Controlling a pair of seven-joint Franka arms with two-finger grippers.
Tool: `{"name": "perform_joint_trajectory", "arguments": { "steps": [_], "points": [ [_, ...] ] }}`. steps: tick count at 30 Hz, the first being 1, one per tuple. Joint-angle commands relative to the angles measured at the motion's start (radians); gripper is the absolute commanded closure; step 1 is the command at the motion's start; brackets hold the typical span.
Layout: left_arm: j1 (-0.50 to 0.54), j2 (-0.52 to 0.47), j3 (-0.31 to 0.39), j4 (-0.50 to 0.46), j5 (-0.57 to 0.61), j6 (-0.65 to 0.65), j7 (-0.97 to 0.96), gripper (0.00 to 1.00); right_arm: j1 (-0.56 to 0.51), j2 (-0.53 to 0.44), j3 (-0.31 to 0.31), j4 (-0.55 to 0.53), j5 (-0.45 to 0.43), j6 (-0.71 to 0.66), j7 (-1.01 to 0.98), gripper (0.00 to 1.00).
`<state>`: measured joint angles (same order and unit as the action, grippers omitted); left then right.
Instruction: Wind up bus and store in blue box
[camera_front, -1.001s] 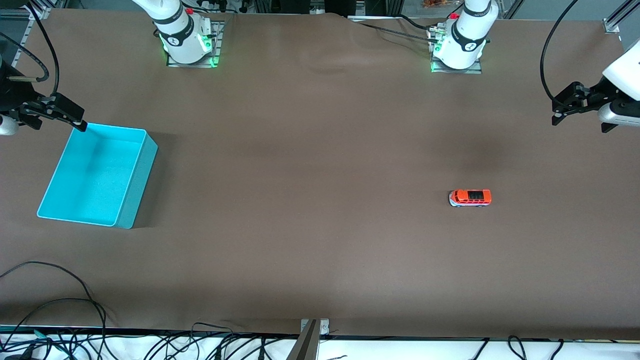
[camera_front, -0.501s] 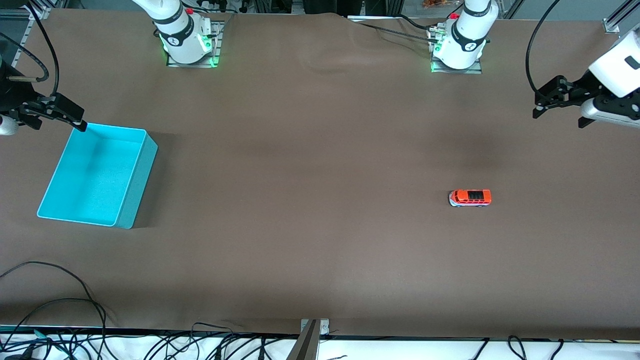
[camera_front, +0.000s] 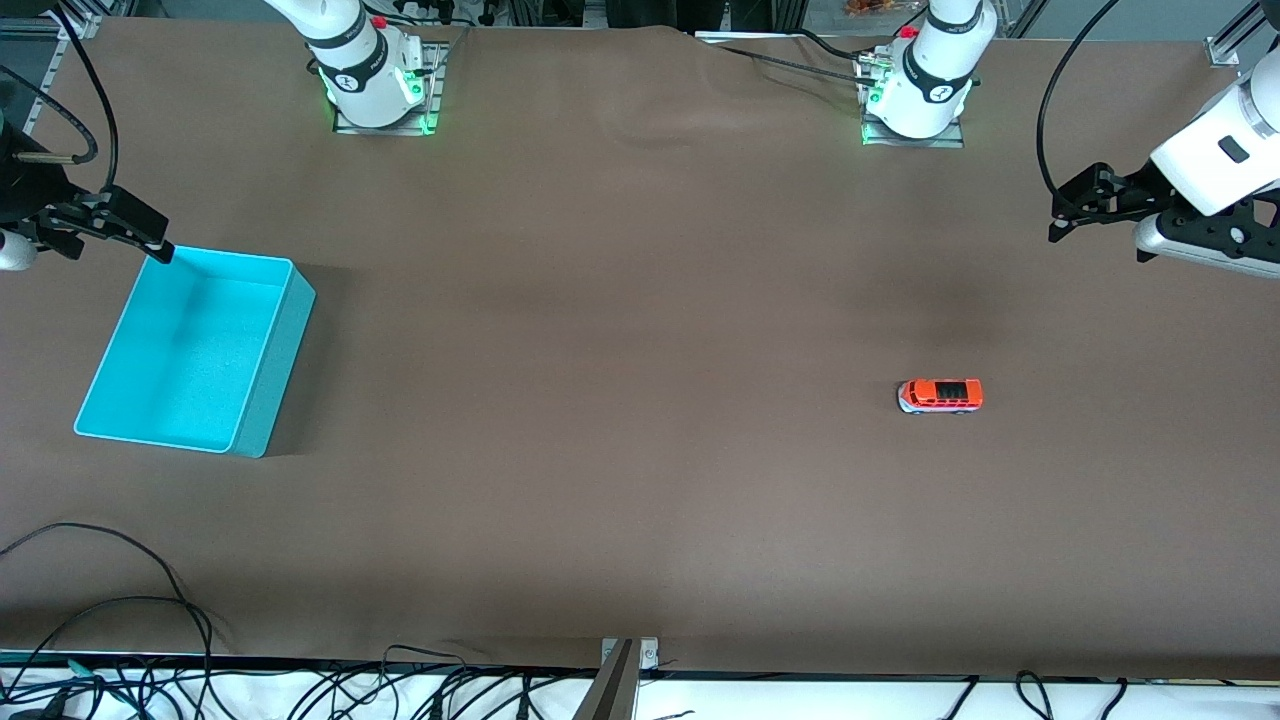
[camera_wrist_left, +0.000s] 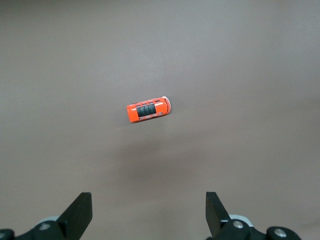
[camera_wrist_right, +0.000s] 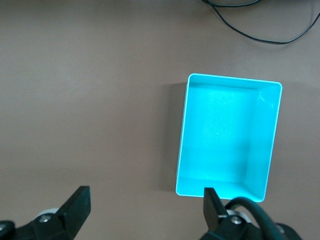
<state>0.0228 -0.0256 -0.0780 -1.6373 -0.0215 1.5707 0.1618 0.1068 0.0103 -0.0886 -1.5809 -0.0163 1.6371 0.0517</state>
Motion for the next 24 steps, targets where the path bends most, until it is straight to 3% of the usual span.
{"name": "perform_joint_trajectory", "arguments": {
  "steps": [1,24],
  "points": [
    [0.005,0.009,-0.002,0.027,-0.012,-0.027,-0.002,0.0,-0.001,0.008,-0.003,0.025,0.012,-0.011,-0.01,0.0],
    [0.005,0.024,-0.002,0.025,0.028,-0.027,-0.002,0.0,-0.001,0.008,-0.003,0.025,0.012,-0.011,-0.012,0.0]
  ]
}}
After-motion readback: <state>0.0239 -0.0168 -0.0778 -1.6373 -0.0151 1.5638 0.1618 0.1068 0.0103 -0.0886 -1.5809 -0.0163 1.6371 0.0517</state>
